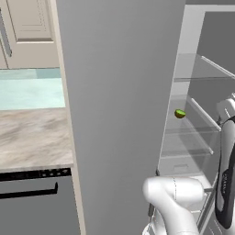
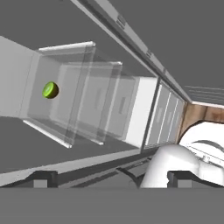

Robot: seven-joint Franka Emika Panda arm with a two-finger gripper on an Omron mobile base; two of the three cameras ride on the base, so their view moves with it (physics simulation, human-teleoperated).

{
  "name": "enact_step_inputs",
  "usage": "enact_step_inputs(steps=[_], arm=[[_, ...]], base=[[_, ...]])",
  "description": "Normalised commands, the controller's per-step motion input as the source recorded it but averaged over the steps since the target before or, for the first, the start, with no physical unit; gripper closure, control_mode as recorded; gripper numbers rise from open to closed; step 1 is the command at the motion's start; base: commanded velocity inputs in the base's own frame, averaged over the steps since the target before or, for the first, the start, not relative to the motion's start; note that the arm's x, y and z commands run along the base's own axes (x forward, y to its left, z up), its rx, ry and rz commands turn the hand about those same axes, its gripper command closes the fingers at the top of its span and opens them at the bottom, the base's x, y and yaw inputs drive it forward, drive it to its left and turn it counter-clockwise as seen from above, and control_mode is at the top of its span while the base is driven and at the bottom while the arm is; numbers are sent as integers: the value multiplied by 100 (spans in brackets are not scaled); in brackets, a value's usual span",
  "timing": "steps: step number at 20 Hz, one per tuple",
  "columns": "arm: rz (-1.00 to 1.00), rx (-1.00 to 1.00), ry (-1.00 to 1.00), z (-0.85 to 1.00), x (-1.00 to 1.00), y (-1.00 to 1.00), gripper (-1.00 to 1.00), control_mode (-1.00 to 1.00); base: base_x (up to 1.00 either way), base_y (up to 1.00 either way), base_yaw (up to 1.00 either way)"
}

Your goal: Retrieve the banana and kiwi from the fridge and place them into the bowl on the dining table.

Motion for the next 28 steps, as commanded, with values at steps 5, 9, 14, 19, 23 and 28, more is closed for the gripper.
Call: enact_step_inputs(steps=[5, 9, 14, 19, 23, 28], arm=[[22, -15, 18, 0, 15, 32, -100, -100], [20, -19, 18, 0, 7, 23, -100, -100], [17, -18, 3, -7, -15, 0, -100, -100], [19, -11, -2, -10, -18, 0, -100, -100], [22, -8, -10, -11, -13, -1, -100, -100], [24, -4, -8, -1, -1, 0, -100, -100]], base=[[0, 0, 0], [0, 0, 0], [0, 0, 0], [0, 0, 0], [0, 0, 0], [0, 0, 0]])
